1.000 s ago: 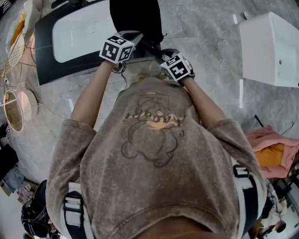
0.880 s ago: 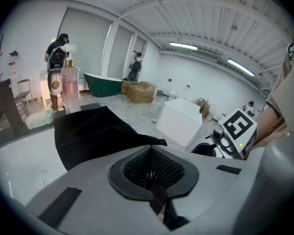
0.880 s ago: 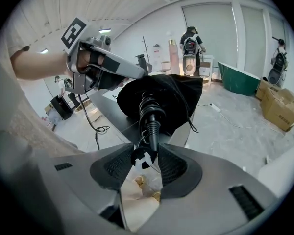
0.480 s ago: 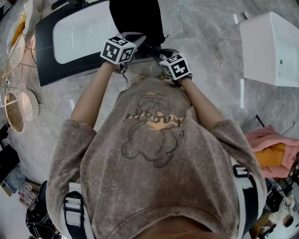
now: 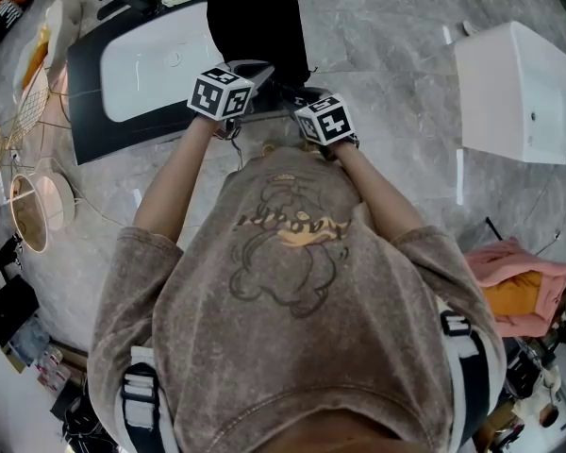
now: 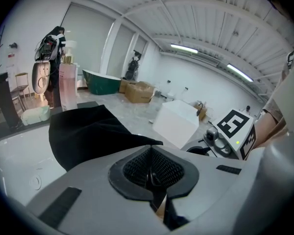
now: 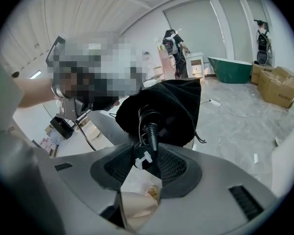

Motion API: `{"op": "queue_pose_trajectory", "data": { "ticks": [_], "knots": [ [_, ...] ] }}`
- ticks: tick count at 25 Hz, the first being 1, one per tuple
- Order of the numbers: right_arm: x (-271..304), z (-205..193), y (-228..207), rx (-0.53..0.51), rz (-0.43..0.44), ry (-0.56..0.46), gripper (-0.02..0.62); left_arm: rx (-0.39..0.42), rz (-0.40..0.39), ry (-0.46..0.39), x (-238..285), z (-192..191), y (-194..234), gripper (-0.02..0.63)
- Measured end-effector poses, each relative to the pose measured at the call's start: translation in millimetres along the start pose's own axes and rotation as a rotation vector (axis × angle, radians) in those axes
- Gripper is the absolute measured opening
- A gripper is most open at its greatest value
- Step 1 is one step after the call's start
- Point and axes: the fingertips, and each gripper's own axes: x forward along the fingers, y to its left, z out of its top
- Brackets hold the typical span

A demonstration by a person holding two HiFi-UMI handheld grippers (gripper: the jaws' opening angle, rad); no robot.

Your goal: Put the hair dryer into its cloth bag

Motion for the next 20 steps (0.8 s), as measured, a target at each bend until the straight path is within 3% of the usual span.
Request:
{"op": "queue_pose_trajectory", "data": {
  "ticks": [9, 20],
  "knots": [
    [7, -5, 15, -0.015, 0.012, 0.044, 0.156, -0.002, -0.003, -0.010, 1, 8, 2, 0.020],
    [14, 16, 11, 0.051, -0.018, -0.020, 0.155, 0.002, -0.020, 0.014, 3, 3, -3, 0.020]
  ]
}}
